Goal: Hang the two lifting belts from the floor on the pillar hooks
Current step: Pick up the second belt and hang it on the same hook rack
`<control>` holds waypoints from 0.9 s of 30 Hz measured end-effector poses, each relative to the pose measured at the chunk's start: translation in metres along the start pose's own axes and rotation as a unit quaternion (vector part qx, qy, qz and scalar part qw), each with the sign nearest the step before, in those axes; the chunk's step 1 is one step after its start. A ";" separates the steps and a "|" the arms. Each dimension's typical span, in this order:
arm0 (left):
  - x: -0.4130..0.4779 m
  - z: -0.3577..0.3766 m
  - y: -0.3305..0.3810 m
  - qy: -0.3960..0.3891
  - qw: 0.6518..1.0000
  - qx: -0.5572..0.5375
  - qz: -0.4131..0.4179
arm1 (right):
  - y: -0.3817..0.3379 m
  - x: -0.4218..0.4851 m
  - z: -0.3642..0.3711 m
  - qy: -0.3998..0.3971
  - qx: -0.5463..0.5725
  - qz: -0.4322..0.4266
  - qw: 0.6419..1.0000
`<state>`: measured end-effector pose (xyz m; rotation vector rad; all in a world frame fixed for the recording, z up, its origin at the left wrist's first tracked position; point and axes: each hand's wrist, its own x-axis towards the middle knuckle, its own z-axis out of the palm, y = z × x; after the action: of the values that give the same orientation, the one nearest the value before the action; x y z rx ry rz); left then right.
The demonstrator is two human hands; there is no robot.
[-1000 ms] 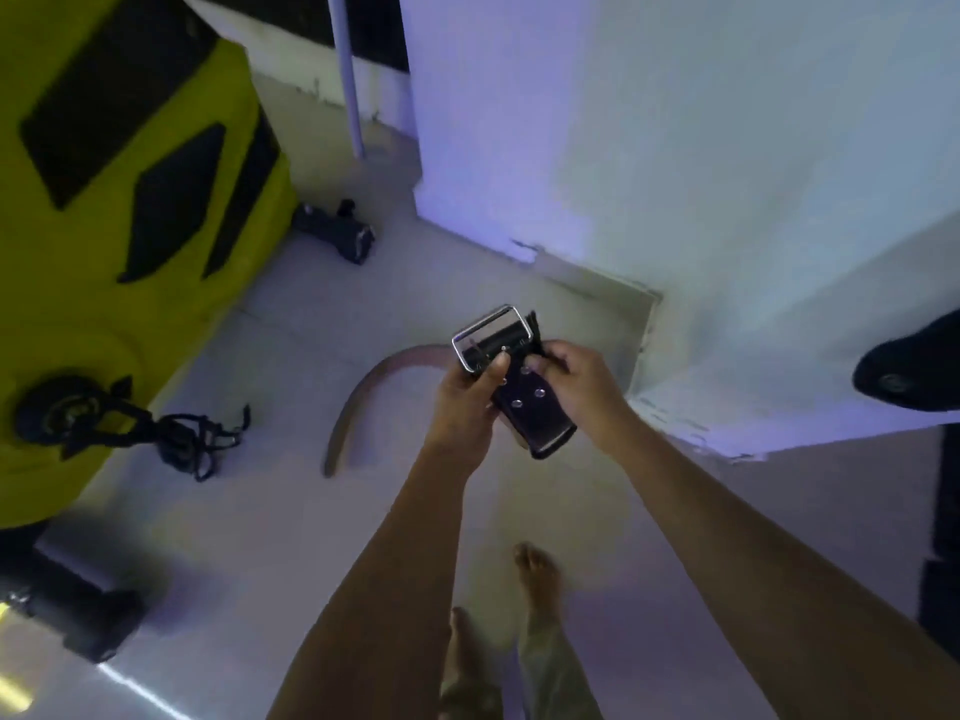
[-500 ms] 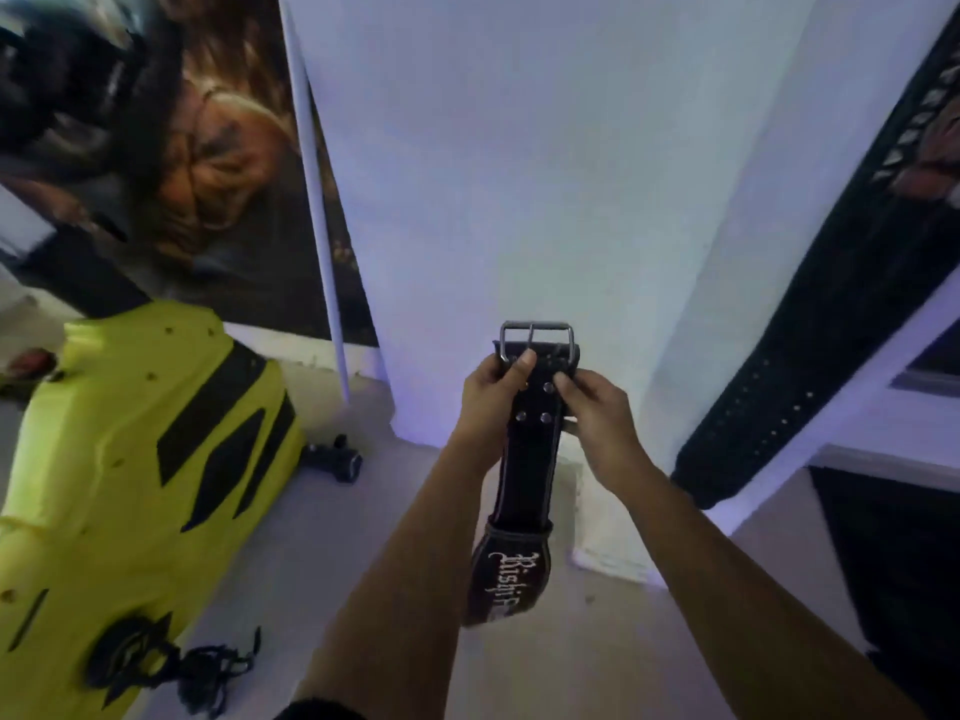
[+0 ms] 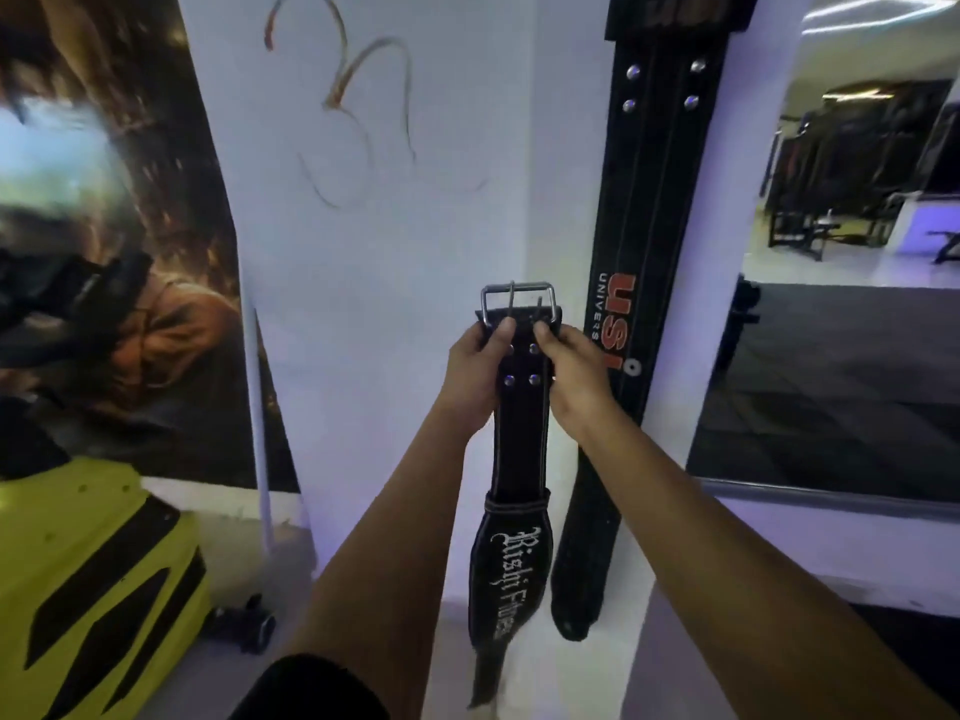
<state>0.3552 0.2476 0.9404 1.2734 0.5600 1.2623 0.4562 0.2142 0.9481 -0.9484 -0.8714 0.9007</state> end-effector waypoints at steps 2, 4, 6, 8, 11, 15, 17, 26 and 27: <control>0.001 0.021 0.005 -0.008 1.000 0.021 0.011 | -0.023 0.006 -0.009 0.014 0.028 -0.014 0.999; 0.000 0.039 0.008 0.009 0.998 0.045 0.030 | -0.044 0.011 -0.018 0.033 0.051 -0.029 0.998; 0.004 0.058 0.018 0.025 0.997 0.053 0.057 | -0.063 0.013 -0.026 0.036 0.052 -0.048 0.997; 0.011 0.076 0.035 0.030 0.994 0.051 0.088 | -0.078 0.011 -0.034 0.024 0.006 -0.074 0.997; 0.027 0.097 0.064 0.020 0.990 0.046 0.129 | -0.095 0.006 -0.041 0.021 -0.064 -0.091 0.994; 0.038 0.113 0.091 -0.034 0.989 0.021 0.139 | -0.134 0.009 -0.037 0.046 -0.015 -0.110 0.993; 0.040 0.119 0.099 -0.071 0.986 0.003 0.152 | -0.154 0.013 -0.032 0.047 -0.011 -0.134 0.990; 0.054 0.146 0.138 -0.107 0.974 0.035 0.197 | -0.229 0.016 -0.018 0.076 -0.002 -0.200 0.977; 0.054 0.146 0.132 -0.105 0.975 0.041 0.191 | -0.239 0.017 -0.018 0.079 -0.001 -0.211 0.974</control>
<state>0.4498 0.2155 1.1190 1.6152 0.2208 1.4038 0.5355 0.1513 1.1656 -0.7839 -0.8934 0.4533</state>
